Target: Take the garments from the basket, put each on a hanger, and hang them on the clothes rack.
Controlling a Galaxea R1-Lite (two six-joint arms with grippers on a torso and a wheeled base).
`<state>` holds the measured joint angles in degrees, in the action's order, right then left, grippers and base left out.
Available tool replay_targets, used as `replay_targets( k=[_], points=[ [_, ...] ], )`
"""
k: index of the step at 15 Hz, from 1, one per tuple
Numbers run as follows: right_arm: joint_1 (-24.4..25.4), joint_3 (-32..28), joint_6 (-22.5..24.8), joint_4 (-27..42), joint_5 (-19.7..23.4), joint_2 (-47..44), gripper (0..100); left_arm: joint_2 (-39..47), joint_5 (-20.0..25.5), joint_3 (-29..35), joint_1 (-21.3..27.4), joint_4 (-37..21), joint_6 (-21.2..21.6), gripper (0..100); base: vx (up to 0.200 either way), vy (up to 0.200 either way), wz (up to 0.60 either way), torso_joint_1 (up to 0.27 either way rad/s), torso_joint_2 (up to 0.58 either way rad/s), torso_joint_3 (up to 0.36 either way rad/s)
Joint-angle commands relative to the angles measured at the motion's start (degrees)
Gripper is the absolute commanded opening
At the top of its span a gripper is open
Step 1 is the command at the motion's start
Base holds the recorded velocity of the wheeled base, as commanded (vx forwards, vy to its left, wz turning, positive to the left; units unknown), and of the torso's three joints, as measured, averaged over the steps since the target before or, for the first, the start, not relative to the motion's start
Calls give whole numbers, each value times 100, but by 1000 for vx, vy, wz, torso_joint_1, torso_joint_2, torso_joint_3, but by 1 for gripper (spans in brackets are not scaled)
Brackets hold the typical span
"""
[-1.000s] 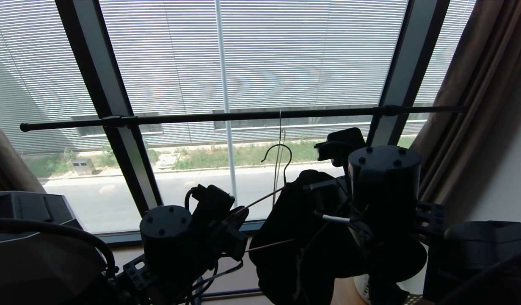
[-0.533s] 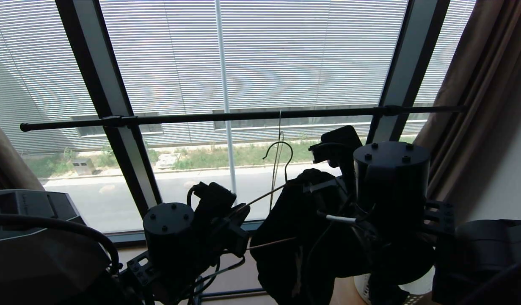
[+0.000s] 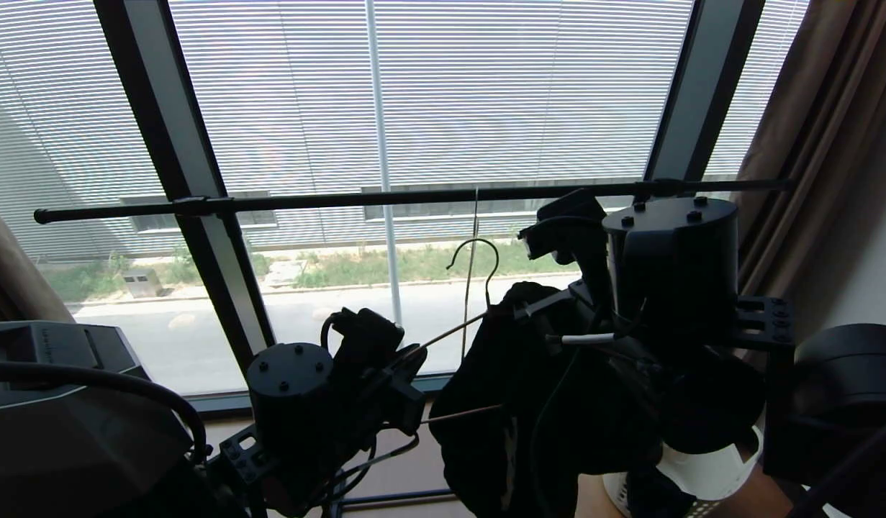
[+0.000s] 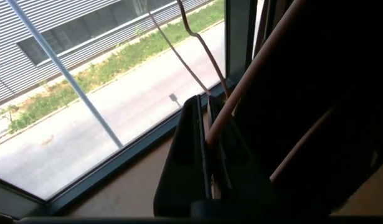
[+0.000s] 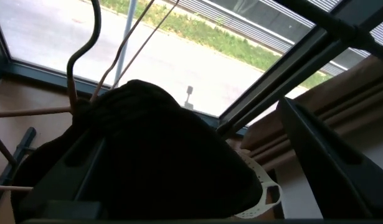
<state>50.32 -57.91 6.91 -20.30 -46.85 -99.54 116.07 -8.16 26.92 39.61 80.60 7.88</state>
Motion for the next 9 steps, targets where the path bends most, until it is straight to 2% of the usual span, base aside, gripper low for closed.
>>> replay_targets(
  k=[1, 6, 9],
  points=[
    [13, 25, 12, 96, 53, -83, 100, -49, -2, -29, 3, 8, 4, 0, 0, 0, 0, 0, 0, 0],
    [13, -63, 12, 641, 150, 57, 100, -58, -2, 15, -6, 8, -5, 0, 0, 0, 0, 0, 0, 0],
    [13, 25, -14, 685, 405, 163, 100, -75, -2, -90, -6, 34, -58, 0, 0, 0, 0, 0, 0, 0]
  ],
)
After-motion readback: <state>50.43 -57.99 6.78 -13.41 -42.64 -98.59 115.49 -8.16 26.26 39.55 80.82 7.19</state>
